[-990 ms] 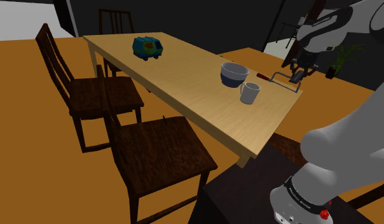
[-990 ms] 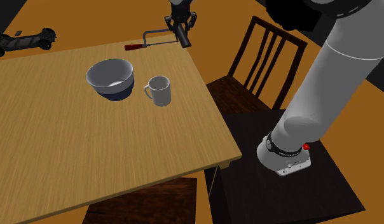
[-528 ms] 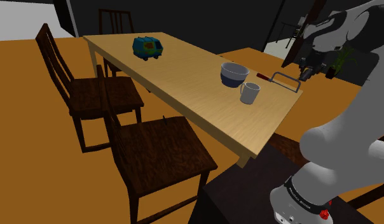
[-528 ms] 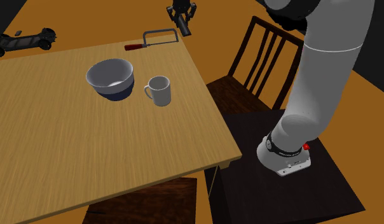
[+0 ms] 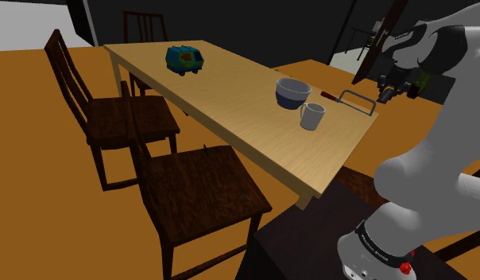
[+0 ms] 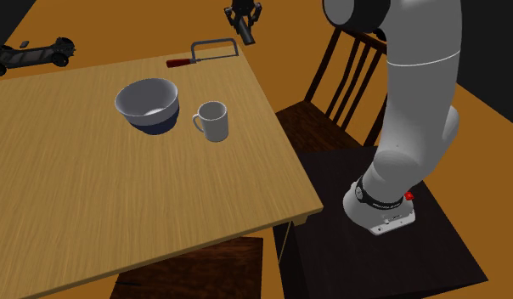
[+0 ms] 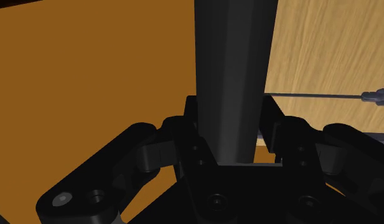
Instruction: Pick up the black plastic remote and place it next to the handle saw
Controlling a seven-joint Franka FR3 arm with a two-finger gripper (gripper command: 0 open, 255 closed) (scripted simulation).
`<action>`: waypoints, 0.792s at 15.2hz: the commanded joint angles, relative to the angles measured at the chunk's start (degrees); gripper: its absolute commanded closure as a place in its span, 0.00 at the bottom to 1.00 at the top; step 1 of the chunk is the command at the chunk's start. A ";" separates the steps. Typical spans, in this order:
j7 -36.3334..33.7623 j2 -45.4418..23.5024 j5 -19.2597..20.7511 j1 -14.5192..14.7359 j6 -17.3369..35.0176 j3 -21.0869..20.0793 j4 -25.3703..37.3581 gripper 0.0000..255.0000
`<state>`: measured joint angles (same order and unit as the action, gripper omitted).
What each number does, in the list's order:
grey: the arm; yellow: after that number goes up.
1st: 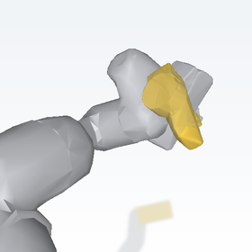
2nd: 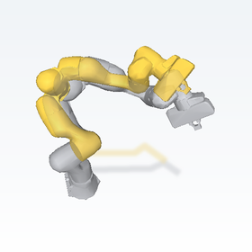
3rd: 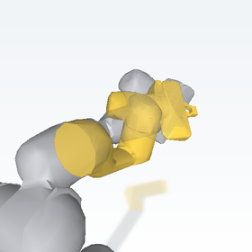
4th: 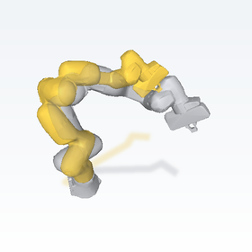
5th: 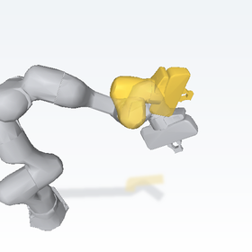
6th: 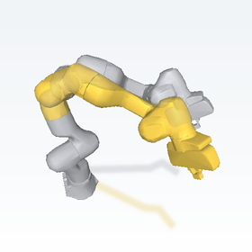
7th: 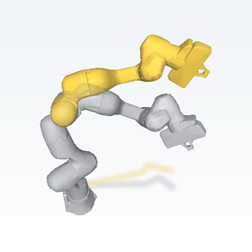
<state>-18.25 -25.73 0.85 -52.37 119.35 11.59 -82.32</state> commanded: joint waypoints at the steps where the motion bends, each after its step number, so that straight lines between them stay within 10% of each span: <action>1: -0.02 -0.40 -0.05 -0.03 1.29 -0.03 -0.86 1.00; 12: -0.40 -2.58 -0.26 -0.04 8.67 -0.23 -6.10 1.00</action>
<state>-18.63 -28.05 0.63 -52.38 127.27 11.38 -87.95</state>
